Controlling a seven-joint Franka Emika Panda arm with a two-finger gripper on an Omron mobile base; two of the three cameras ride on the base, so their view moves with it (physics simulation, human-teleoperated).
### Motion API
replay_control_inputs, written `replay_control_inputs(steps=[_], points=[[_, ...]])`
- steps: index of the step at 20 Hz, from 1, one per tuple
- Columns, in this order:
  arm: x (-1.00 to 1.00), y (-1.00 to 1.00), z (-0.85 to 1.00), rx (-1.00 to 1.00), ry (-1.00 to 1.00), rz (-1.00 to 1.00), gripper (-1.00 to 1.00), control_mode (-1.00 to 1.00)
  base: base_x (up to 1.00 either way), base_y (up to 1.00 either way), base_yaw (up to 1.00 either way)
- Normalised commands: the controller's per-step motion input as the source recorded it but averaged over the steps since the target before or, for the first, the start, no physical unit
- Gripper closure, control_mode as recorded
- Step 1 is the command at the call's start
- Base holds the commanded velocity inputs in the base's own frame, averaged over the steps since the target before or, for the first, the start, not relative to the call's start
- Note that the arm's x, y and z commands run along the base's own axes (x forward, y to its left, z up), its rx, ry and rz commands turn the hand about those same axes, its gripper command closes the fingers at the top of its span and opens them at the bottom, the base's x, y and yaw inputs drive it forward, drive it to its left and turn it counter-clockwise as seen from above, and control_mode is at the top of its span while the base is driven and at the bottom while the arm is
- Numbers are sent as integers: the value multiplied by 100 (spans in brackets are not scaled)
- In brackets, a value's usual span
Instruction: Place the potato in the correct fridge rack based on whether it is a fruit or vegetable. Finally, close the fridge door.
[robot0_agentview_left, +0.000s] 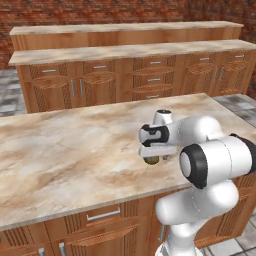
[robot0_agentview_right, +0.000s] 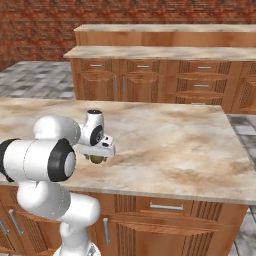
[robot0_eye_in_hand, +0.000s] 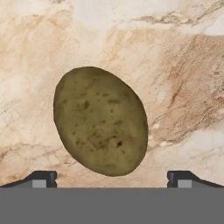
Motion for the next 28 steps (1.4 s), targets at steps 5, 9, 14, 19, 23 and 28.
replay_control_inputs(steps=[5, 9, 14, 19, 23, 28], points=[[38, 0, -11, 0, 0, 0, -100, -100, 0, 0, 0], [34, 1, -16, 0, 0, 0, -100, -100, 0, 0, 0], [24, 8, -29, 0, 0, 0, -100, -100, 0, 0, 0], [-1, 13, -53, -1, 2, 0, 100, -100, 0, 0, 0], [-39, 4, -58, -3, 5, -3, 100, -100, 0, 0, 0], [-54, 0, -40, 0, 2, -6, 100, -100, 0, 0, 0]])
